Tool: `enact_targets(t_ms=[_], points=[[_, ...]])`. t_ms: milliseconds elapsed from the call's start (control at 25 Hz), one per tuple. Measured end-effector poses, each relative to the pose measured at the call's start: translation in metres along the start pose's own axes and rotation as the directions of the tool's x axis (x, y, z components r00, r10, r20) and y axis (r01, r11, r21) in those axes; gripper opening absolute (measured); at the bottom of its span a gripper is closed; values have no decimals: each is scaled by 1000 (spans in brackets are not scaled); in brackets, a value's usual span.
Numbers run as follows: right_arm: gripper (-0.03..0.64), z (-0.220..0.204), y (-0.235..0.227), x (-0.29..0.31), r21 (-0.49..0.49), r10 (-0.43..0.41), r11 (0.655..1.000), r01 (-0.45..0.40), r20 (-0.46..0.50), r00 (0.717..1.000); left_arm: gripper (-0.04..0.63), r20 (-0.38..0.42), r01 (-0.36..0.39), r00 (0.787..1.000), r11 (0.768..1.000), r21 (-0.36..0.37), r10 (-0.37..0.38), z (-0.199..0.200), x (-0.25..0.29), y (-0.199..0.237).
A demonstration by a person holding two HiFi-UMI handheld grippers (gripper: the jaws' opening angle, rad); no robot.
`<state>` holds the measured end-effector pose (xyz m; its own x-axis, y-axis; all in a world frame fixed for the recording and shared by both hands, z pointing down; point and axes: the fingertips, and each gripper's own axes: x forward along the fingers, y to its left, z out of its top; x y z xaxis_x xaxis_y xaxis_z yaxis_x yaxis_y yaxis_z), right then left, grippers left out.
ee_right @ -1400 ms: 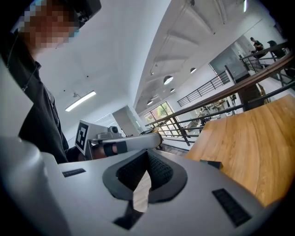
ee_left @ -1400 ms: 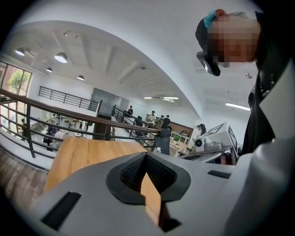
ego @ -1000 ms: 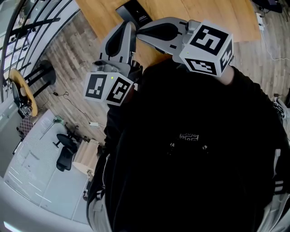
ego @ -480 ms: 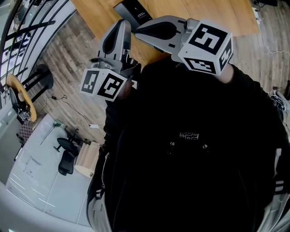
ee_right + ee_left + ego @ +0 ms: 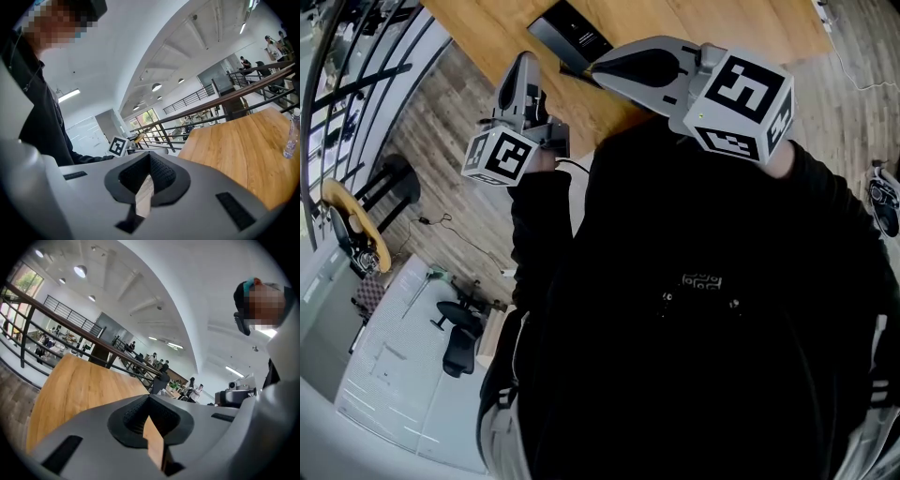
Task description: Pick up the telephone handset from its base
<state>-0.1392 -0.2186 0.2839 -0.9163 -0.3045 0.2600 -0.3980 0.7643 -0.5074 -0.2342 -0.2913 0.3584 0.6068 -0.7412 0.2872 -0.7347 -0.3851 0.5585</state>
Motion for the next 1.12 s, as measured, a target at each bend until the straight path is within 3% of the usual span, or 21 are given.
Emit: enact_targets(t_ms=[80, 280, 440, 560, 800, 960, 1120], points=[[15, -2, -4, -3, 6, -13, 1000, 13, 3, 1000, 6, -11, -8, 1000, 1000, -29, 8, -6, 5, 18], [15, -8, -11, -4, 24, -31, 999, 31, -2, 1000, 6, -66, -18, 998, 1000, -15, 17, -29, 18, 55], [15, -9, -15, -8, 40, -44, 998, 44, -7, 999, 6, -109, 56, 992, 997, -44, -61, -50, 27, 65], [15, -10, -20, -11, 48, -60, 997, 61, -17, 998, 6, -164, 133, 976, 988, -74, -144, -70, 34, 72], [15, -18, -17, -14, 44, -43, 998, 45, -44, 998, 6, -229, 168, 957, 984, -57, -177, -100, 40, 99], [15, -22, -3, -1, 14, 15, 1000, -14, -66, 998, 6, -295, 152, 944, 988, -7, -147, -117, 38, 127], [15, -23, -8, -5, 31, -4, 1000, 5, -64, 998, 6, -311, 124, 942, 992, -17, -124, -127, 42, 142]])
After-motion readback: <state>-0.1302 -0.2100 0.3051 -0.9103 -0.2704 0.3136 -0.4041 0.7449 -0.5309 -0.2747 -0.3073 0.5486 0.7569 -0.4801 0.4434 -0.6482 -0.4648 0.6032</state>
